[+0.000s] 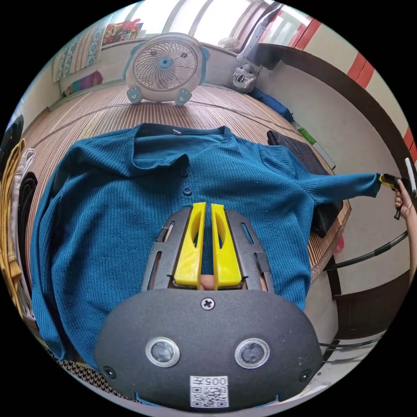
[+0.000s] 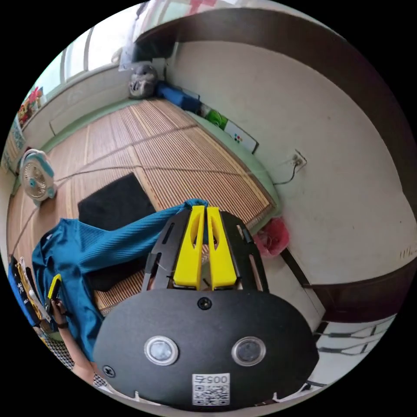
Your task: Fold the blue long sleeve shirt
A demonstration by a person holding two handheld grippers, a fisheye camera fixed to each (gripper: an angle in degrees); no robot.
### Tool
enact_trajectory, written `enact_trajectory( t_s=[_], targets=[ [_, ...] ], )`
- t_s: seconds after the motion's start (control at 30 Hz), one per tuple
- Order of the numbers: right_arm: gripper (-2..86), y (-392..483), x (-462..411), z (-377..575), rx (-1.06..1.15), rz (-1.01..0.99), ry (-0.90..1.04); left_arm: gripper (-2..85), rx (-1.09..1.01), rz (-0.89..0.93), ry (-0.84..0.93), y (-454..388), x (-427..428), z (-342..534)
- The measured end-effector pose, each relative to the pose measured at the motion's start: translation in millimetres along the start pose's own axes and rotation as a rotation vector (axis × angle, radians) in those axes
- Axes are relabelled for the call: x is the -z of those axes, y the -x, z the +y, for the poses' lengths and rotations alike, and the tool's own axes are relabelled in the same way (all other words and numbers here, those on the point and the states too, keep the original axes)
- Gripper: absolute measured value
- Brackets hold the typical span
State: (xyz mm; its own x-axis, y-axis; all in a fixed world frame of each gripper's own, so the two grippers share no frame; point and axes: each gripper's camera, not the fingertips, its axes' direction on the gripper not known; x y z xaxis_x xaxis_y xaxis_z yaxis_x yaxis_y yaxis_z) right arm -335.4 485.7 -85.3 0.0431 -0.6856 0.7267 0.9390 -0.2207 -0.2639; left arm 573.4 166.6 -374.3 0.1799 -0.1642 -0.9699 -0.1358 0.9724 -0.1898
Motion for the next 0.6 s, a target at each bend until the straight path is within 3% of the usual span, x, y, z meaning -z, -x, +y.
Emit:
enact_trajectory(
  t_s=[0.13, 0.3, 0.6],
  targets=[
    [0.6, 7, -54, 8, -0.091, 0.128, 0.128, 4.1, 0.008, 0.005, -0.024, 7, 15, 6],
    [2.8, 57, -34, 3, -0.014, 0.146, -0.045, 4.2, 0.065, -0.004, -0.127, 29, 52, 21],
    [6.0, 335, 44, 55, 0.774, -0.339, -0.317, 4.1, 0.220, -0.058, -0.217, 79, 89, 42]
  ],
)
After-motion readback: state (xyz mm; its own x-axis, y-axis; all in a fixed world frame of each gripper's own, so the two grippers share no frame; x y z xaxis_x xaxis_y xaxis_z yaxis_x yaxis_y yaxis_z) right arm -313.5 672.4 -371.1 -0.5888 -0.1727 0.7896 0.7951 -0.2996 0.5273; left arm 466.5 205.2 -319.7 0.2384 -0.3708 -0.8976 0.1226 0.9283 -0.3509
